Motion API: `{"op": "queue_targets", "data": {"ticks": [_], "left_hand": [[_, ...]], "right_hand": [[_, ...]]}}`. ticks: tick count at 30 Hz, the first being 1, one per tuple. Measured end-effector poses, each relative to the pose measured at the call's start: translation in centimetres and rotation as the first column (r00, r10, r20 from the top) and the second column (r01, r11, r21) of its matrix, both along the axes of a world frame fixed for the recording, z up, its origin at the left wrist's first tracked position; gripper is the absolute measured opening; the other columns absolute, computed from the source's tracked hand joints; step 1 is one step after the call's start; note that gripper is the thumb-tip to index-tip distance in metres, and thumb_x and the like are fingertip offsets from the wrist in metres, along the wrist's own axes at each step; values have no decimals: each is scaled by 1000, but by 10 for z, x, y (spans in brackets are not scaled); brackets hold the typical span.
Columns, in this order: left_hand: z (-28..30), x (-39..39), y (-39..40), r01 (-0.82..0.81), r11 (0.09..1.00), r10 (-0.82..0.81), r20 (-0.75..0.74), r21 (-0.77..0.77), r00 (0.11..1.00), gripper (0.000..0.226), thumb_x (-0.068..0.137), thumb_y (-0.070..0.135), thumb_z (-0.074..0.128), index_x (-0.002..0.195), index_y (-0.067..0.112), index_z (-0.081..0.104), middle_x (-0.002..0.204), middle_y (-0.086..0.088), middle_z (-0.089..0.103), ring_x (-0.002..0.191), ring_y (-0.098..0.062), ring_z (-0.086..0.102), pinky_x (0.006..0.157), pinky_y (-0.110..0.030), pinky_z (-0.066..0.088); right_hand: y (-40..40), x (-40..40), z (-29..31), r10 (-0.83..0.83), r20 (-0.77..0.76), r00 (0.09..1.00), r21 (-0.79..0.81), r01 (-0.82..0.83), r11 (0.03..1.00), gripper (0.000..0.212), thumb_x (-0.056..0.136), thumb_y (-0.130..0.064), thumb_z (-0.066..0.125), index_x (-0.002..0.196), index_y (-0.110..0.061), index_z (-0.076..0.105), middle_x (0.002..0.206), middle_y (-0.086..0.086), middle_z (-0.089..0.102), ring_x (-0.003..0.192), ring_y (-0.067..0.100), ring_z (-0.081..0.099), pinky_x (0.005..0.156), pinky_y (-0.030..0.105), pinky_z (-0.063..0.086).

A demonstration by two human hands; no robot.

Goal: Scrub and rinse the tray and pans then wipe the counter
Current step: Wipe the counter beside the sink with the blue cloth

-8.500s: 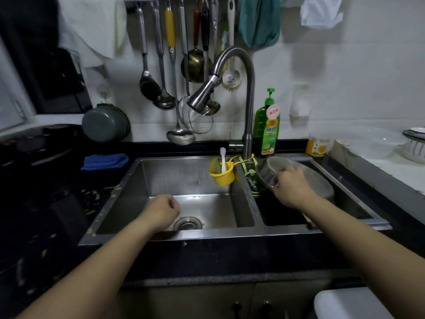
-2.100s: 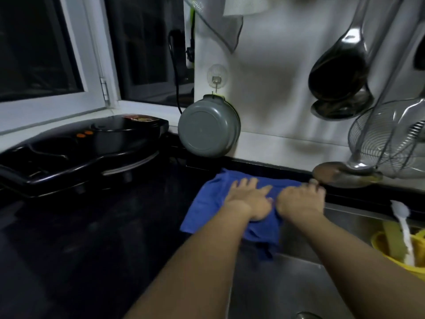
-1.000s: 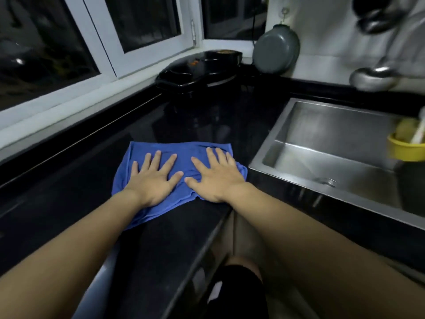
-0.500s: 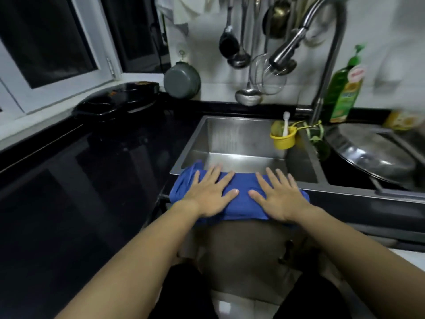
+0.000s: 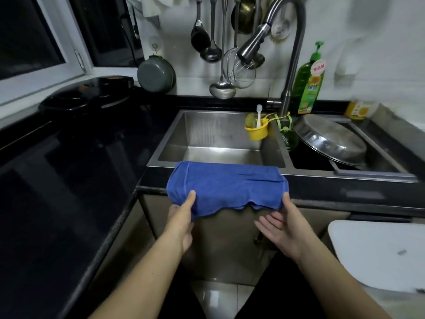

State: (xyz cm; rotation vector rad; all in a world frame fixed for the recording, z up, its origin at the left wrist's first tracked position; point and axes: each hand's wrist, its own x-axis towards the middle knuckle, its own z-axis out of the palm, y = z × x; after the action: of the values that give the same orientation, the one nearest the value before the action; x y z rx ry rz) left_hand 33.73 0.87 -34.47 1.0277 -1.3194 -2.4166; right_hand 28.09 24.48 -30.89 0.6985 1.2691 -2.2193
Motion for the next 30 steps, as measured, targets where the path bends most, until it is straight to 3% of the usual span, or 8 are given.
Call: {"op": "queue_targets", "data": {"ticks": [5, 8, 12, 16, 20, 22, 26, 30], "left_hand": [[14, -4, -2, -72, 972, 97, 105, -225, 990, 70, 79, 25, 88, 127, 20, 37, 120, -4, 59, 106, -24, 64, 99, -47, 54], [24, 7, -1, 48, 943, 11, 175, -330, 985, 38, 88, 3, 74, 123, 3, 61, 102, -8, 71, 88, -24, 69, 81, -36, 58], [62, 32, -15, 35, 947, 41, 227, -319, 973, 12, 91, 4, 61, 97, 3, 71, 79, -10, 70, 69, -24, 65, 62, -31, 51], [122, 39, -36, -121, 973, 134, 52, -198, 990, 7, 98, 2, 53, 94, 2, 59, 92, -15, 61, 83, -27, 64, 68, -43, 61], [196, 16, -62, -229, 947, 204, -130, -225, 970, 22, 101, -4, 44, 81, 5, 47, 84, -15, 51, 73, -27, 59, 46, -38, 60], [241, 8, -88, -234, 971, 210, -291, -49, 933, 23, 103, -4, 43, 82, 3, 48, 84, -16, 53, 73, -26, 59, 42, -35, 58], [320, 16, -148, -168, 981, 193, -495, 95, 847, 20, 103, -5, 45, 86, -6, 56, 74, -16, 67, 73, -23, 67, 59, -32, 62], [344, 30, -215, -286, 958, 246, -425, -32, 871, 19, 101, -13, 36, 103, -11, 54, 114, -21, 57, 87, -27, 63, 66, -33, 62]], "right_hand": [[-12, -18, 19, -90, 69, 994, -171, 100, 980, 55, 91, -40, 71, 133, -7, 59, 115, 16, 67, 101, 34, 65, 92, 47, 53], [-18, -12, 25, -56, 66, 996, -105, 63, 992, 41, 91, -28, 73, 128, -12, 63, 101, 9, 72, 86, 26, 70, 89, 41, 52], [-7, -12, 45, 110, 53, 993, -40, -108, 993, 22, 92, -8, 67, 113, -13, 64, 84, 10, 74, 67, 21, 71, 76, 39, 54], [-6, -30, 93, 112, -129, 985, 75, -103, 992, 10, 97, -15, 63, 106, -14, 61, 75, 11, 74, 61, 24, 73, 51, 39, 60], [-36, -46, 179, 167, -446, 879, 253, -55, 966, 9, 103, -20, 55, 96, -16, 57, 95, 6, 67, 83, 20, 67, 76, 42, 60], [-56, -57, 228, 180, -549, 816, 207, -76, 975, 10, 104, -20, 52, 98, -16, 58, 94, 5, 66, 80, 17, 66, 64, 39, 62], [-109, -80, 305, 284, -554, 782, 63, -301, 952, 20, 106, -12, 44, 91, -10, 57, 84, 7, 65, 78, 18, 64, 49, 32, 59], [-187, -100, 326, 516, -438, 737, 240, -457, 856, 22, 105, -6, 42, 88, -6, 56, 84, 10, 60, 76, 20, 57, 43, 31, 56]]}}
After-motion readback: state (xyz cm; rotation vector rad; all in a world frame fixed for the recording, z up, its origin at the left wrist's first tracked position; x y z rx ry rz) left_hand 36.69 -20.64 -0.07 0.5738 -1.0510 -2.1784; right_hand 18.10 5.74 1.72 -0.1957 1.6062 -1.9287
